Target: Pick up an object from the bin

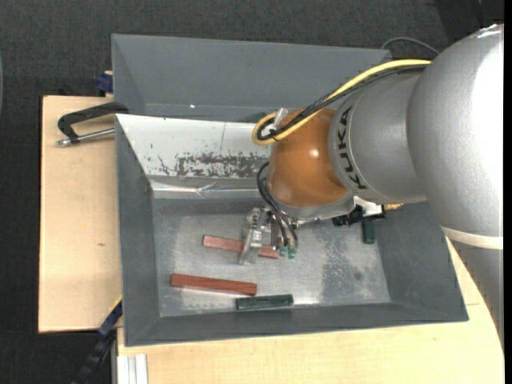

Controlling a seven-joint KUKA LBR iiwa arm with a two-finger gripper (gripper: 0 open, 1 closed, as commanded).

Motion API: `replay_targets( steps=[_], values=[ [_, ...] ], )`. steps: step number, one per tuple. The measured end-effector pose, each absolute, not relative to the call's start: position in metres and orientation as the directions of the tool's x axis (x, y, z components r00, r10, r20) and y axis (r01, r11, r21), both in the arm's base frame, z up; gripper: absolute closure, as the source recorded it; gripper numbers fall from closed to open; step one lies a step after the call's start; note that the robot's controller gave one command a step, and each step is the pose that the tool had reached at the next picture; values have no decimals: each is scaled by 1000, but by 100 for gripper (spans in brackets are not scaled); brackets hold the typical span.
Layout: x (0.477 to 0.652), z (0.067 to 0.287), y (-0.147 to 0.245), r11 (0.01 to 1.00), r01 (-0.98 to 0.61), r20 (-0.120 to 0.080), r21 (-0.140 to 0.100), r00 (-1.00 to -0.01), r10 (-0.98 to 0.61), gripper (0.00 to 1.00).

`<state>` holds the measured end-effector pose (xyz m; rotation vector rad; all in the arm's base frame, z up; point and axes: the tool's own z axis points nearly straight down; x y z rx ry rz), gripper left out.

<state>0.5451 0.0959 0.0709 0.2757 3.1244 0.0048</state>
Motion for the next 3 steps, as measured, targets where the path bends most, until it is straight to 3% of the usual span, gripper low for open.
replay_targets(
  steps=[1, 3],
  values=[
    [544, 75, 96, 985, 175, 1, 1, -985, 175, 100],
    [545, 107, 96, 985, 175, -4, 3, -985, 175, 100]
  ],
)
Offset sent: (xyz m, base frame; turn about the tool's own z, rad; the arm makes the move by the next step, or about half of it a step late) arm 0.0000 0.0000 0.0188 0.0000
